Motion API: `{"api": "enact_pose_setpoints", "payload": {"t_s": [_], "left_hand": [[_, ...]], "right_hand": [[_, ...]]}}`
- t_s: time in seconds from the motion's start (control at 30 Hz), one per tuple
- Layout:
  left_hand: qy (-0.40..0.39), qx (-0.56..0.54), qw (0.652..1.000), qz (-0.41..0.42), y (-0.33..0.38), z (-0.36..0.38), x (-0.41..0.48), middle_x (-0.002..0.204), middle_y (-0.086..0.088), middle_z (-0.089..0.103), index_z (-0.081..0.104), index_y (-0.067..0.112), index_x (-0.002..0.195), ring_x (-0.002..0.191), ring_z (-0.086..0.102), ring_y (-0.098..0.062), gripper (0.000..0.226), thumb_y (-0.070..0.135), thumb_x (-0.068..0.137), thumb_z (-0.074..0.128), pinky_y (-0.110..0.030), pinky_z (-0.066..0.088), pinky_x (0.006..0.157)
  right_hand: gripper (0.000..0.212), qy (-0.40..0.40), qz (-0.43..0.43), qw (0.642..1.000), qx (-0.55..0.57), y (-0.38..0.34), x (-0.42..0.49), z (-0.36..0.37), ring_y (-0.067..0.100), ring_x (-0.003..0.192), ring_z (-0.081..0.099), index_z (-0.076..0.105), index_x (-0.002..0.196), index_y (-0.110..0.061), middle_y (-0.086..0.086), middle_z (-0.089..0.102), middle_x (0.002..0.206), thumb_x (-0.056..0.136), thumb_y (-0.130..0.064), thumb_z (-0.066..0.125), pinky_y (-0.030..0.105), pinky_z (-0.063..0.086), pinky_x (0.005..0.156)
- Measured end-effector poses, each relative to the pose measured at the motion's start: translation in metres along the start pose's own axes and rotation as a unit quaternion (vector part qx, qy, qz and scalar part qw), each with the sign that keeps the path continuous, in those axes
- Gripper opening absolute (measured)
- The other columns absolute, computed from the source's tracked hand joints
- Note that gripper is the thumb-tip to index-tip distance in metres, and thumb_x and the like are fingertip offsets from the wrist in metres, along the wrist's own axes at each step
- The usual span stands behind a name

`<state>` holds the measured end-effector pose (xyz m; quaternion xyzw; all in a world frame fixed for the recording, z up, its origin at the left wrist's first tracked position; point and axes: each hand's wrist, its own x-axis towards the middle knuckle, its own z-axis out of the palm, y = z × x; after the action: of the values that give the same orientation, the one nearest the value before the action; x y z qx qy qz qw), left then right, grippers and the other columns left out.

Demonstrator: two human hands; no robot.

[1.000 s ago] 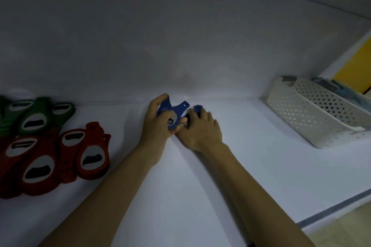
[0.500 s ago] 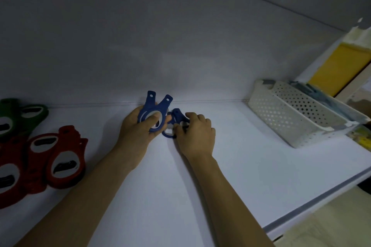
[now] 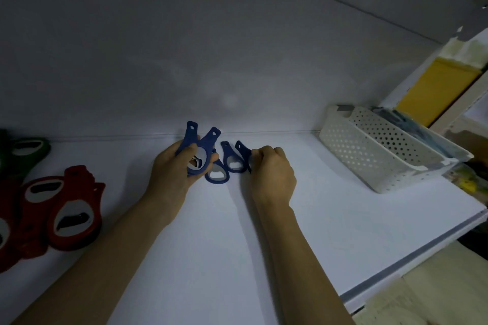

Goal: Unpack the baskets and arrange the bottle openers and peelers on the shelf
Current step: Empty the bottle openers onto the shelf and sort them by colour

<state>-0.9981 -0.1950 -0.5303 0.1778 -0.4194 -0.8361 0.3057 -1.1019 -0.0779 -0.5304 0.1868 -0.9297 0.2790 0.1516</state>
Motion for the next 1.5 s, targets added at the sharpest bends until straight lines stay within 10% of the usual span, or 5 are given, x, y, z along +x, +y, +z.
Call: {"api": "enact_pose_setpoints", "payload": {"t_s": [0.13, 0.27, 0.9, 1.17, 1.5], "left_hand": [[-0.007, 0.015, 1.0, 0.011, -0.002, -0.001, -0.001, 0.099, -0.009, 0.069, 0.059, 0.01, 0.11, 0.086, 0.069, -0.023, 0.022, 0.0, 0.095, 0.046, -0.028, 0.059, 0.074], [-0.009, 0.029, 0.999, 0.023, -0.003, -0.002, 0.002, 0.089, 0.0, 0.072, 0.063, 0.016, 0.103, 0.078, 0.072, -0.015, 0.024, -0.001, 0.093, 0.049, -0.023, 0.058, 0.067], [0.005, 0.015, 1.0, 0.02, 0.0, 0.0, 0.005, 0.092, -0.001, 0.068, 0.061, 0.021, 0.099, 0.078, 0.068, -0.013, 0.028, -0.004, 0.092, 0.05, -0.022, 0.056, 0.059], [-0.035, 0.111, 0.992, 0.039, -0.004, -0.004, 0.005, 0.1, -0.004, 0.071, 0.061, 0.017, 0.112, 0.086, 0.07, -0.017, 0.024, 0.007, 0.09, 0.06, -0.025, 0.056, 0.065], [-0.077, 0.113, 0.99, 0.033, -0.003, -0.003, 0.001, 0.103, -0.003, 0.069, 0.061, 0.024, 0.106, 0.094, 0.068, -0.021, 0.027, 0.002, 0.092, 0.055, -0.027, 0.058, 0.074]], "right_hand": [[0.017, 0.014, 0.007, 0.981, 0.193, -0.007, -0.005, -0.004, 0.016, 0.073, 0.056, 0.067, 0.088, -0.012, 0.0, 0.063, 0.087, 0.094, -0.013, 0.051, 0.028, 0.044, 0.065], [0.015, -0.059, 0.092, 0.871, 0.479, -0.021, -0.011, -0.01, 0.008, 0.065, 0.064, 0.068, 0.082, -0.013, -0.005, 0.068, 0.067, 0.093, -0.011, 0.058, 0.025, 0.056, 0.061], [0.009, -0.224, 0.135, 0.734, 0.627, -0.029, -0.013, -0.016, 0.013, 0.051, 0.065, 0.063, 0.091, -0.003, 0.007, 0.069, 0.064, 0.094, -0.006, 0.055, 0.02, 0.052, 0.049], [0.017, -0.164, 0.023, 0.883, 0.44, -0.029, -0.017, -0.005, 0.012, 0.049, 0.057, 0.063, 0.074, -0.005, 0.007, 0.066, 0.065, 0.087, -0.013, 0.068, 0.021, 0.045, 0.048], [0.028, -0.097, -0.081, 0.925, 0.358, -0.023, -0.018, -0.001, 0.02, 0.058, 0.056, 0.064, 0.068, -0.01, 0.006, 0.064, 0.064, 0.092, -0.025, 0.063, 0.033, 0.046, 0.056]]}}
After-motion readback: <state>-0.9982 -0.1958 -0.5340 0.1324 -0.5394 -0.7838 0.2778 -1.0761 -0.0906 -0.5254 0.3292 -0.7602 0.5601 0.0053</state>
